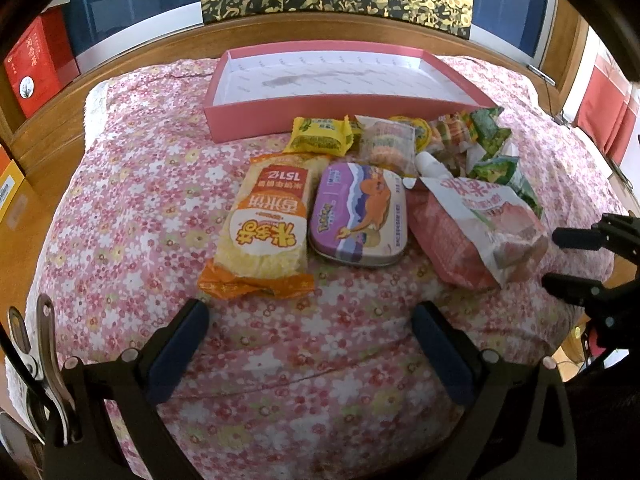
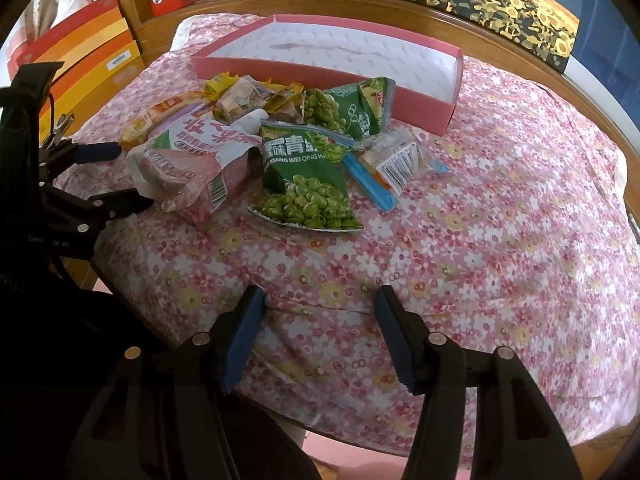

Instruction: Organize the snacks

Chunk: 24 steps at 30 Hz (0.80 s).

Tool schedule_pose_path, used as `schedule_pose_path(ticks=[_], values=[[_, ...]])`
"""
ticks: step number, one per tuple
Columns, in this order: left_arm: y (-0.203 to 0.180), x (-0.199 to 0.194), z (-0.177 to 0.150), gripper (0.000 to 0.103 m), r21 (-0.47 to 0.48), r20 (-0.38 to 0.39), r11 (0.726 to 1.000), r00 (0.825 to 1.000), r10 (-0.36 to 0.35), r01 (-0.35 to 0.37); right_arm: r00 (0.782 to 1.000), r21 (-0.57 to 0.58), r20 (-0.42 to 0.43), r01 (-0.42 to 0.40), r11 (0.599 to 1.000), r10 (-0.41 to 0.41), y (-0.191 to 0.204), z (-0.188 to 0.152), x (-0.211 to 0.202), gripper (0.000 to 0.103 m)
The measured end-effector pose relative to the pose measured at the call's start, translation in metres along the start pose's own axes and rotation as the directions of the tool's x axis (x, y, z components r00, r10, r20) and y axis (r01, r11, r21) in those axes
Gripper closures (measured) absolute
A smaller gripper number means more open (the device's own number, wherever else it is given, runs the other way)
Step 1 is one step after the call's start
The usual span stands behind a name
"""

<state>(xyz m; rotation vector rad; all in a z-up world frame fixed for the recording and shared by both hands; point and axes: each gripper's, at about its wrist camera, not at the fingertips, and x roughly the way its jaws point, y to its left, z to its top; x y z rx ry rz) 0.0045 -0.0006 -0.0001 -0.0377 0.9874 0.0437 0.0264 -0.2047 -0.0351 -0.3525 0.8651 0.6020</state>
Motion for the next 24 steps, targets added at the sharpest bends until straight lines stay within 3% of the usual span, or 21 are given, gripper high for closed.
schedule_pose_path(ticks=[24], values=[[-0.0031,-0.001,-0.0003,0.0,0.004,0.0,1.0,1.0,0.0,0.0,1.0,0.012,-0.002,0.013,1.0,-0.013,0.0,0.0016,0.0017,0.043]])
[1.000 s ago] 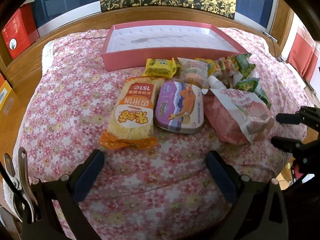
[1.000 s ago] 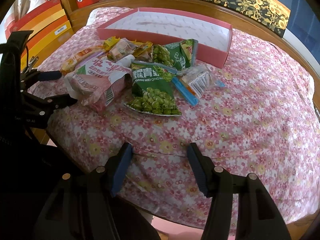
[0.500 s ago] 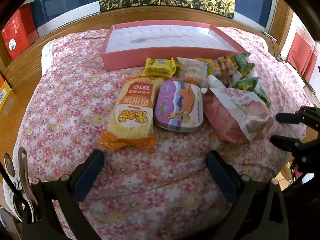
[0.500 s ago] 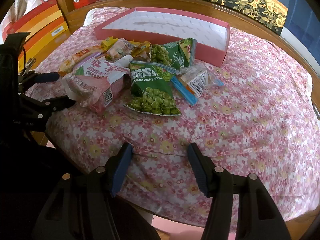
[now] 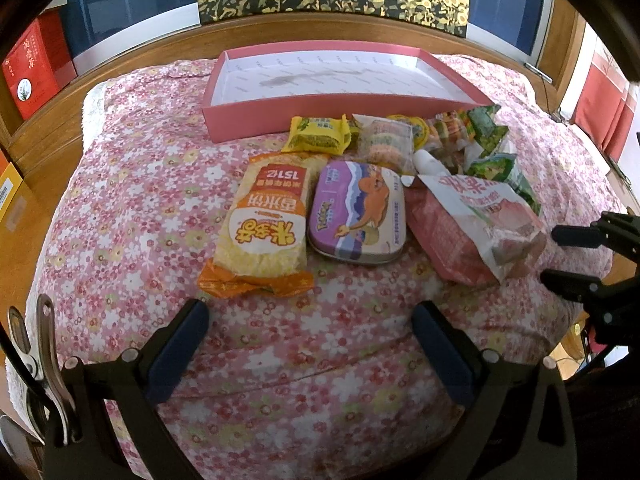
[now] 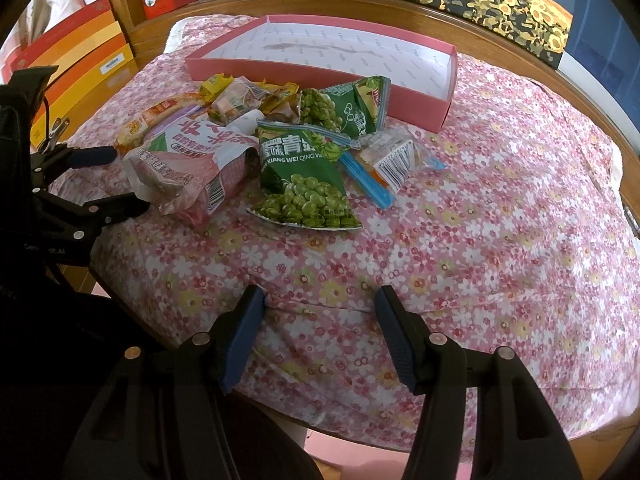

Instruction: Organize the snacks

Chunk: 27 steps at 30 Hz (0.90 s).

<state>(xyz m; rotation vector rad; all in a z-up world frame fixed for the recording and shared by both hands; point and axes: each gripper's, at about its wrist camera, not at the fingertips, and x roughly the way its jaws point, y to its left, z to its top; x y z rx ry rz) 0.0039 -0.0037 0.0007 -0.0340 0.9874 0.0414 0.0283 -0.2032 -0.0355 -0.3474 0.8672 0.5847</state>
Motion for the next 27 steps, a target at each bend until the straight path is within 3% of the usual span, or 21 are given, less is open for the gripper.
schedule_pose_path(ticks=[27], values=[[-0.001,-0.0001,-0.0011,0.0,0.001,0.002,1.0,1.0,0.002,-0.002,1.0,-0.002,0.002,0.001,1.0,-0.001,0.0033,0.0007,-0.0011,0.042]])
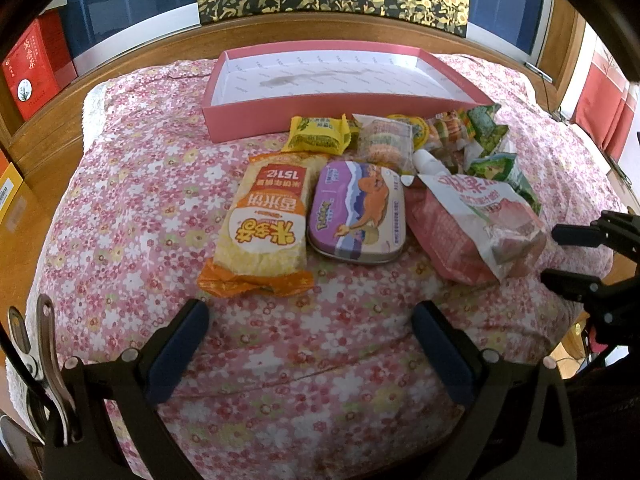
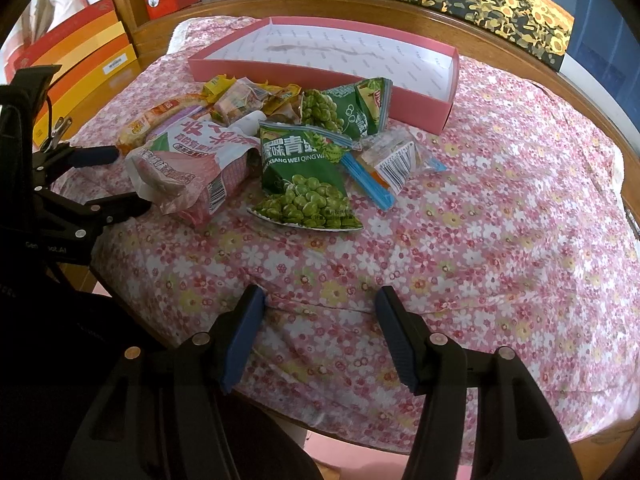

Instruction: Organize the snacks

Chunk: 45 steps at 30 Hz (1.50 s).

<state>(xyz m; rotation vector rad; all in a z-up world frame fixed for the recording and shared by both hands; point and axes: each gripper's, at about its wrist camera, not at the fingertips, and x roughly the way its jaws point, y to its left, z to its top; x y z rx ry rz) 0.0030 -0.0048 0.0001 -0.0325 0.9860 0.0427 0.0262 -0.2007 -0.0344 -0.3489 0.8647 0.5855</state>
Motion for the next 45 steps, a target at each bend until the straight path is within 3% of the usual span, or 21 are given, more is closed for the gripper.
schedule_pose_path(ticks=[14,18,23,26,28,31,32,33,35,37,41,43,45], values=[[0.004,-0.004,0.001,0.001,-0.014,-0.013,0.999,1.0,-0.029,0.029,1.0,0.002,0.003,-0.001,1.0,0.001,0.001,0.0,0.0,0.042],[0.012,-0.028,0.004,0.002,-0.042,0.071,0.996,0.994,-0.081,0.084,1.0,0.002,0.005,-0.004,1.0,0.004,0.001,0.001,-0.001,0.042],[0.025,-0.051,0.019,0.002,-0.075,0.205,0.997,0.979,-0.015,0.031,1.0,0.003,0.008,-0.003,1.0,0.003,0.0,0.001,-0.002,0.042],[0.031,-0.039,0.028,0.002,-0.056,0.198,0.998,0.979,0.049,-0.039,1.0,0.005,0.015,0.0,1.0,0.0,0.001,0.0,-0.002,0.042],[0.036,-0.025,0.034,0.009,-0.053,0.173,0.998,0.984,0.048,-0.04,1.0,0.007,0.018,0.002,1.0,-0.002,0.002,-0.002,-0.003,0.042],[0.04,-0.007,0.039,0.043,-0.064,0.109,0.998,0.994,0.006,0.001,1.0,0.03,0.024,-0.009,1.0,0.009,-0.001,-0.003,-0.005,0.042],[0.041,-0.003,0.037,0.059,-0.075,0.092,0.997,0.996,-0.004,0.011,0.999,0.052,0.032,-0.029,0.998,0.028,-0.004,-0.004,-0.007,0.042],[0.042,0.0,0.035,0.06,-0.089,0.077,0.996,0.997,-0.011,0.018,0.996,0.078,0.05,-0.071,0.994,0.067,-0.01,-0.004,-0.009,0.042],[0.042,-0.003,0.03,0.06,-0.086,0.078,0.996,0.997,-0.025,0.032,0.981,0.126,0.097,-0.182,0.975,0.17,-0.021,-0.003,-0.016,0.042],[0.043,-0.004,0.028,0.061,-0.076,0.07,0.996,0.997,-0.033,0.038,0.957,0.145,0.149,-0.27,0.952,0.249,-0.028,0.002,-0.025,0.034],[0.044,-0.009,0.026,0.061,-0.115,0.063,0.992,0.997,-0.049,0.056,0.879,0.147,0.199,-0.463,0.874,0.433,-0.031,0.017,-0.03,0.017],[0.042,-0.01,0.025,0.061,-0.116,0.061,0.992,0.997,-0.046,0.053,0.865,0.147,0.178,-0.495,0.856,0.469,-0.028,0.026,-0.025,0.01],[0.04,-0.011,0.024,0.061,-0.109,0.059,0.993,0.998,-0.037,0.044,0.864,0.138,0.155,-0.5,0.855,0.48,-0.021,0.035,-0.019,0.007]])
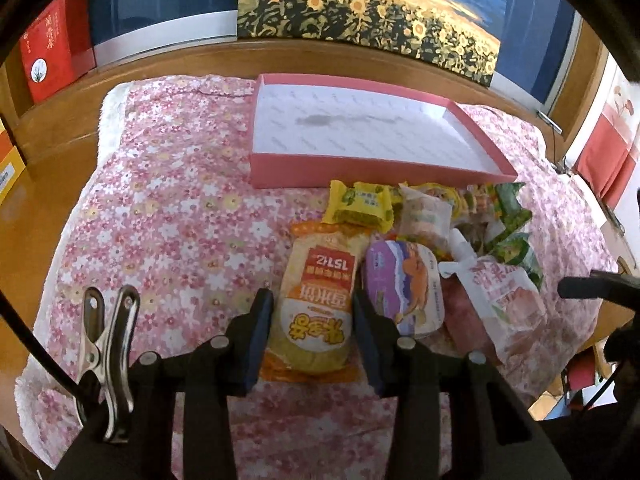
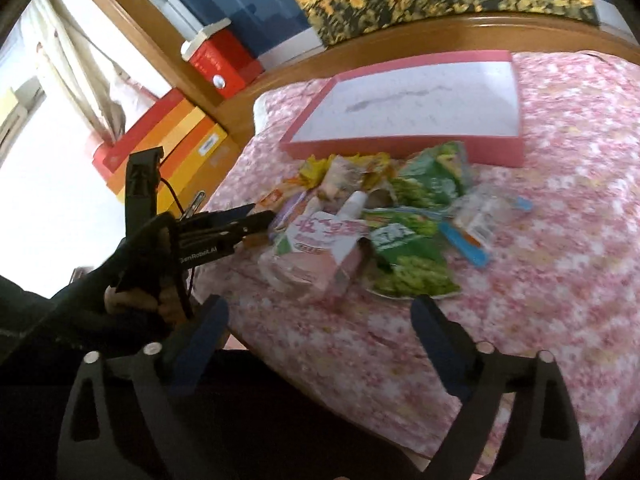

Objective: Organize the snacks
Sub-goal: 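Grasp the yellow chip bag with the left tool while the right tool grasps the pink jelly pouch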

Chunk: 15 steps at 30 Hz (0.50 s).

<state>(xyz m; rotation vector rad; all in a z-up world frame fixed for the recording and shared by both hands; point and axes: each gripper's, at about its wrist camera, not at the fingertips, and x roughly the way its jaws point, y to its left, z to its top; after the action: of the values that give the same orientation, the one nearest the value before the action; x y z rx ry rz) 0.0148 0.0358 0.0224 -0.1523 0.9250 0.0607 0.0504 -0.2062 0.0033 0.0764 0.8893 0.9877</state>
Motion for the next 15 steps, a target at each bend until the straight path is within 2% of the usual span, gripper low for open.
schedule_pose_path(ticks=[5,13,15], values=[[-0.001,-0.004,-0.002,0.061,-0.011,-0.004,1.0,1.0,0.013,-0.013,0.999,-0.077,-0.048,0.006,0.997,-0.01,0.02,0.012,0.025,0.001],[-0.003,-0.015,-0.006,0.061,-0.005,0.001,0.997,0.997,0.072,-0.072,0.984,-0.096,-0.07,0.159,0.983,-0.166,0.032,0.022,0.065,0.001],[-0.005,-0.02,-0.007,0.061,0.004,0.004,0.997,0.997,0.079,-0.079,0.979,-0.119,-0.076,0.178,0.977,-0.188,0.036,0.022,0.072,0.028]])
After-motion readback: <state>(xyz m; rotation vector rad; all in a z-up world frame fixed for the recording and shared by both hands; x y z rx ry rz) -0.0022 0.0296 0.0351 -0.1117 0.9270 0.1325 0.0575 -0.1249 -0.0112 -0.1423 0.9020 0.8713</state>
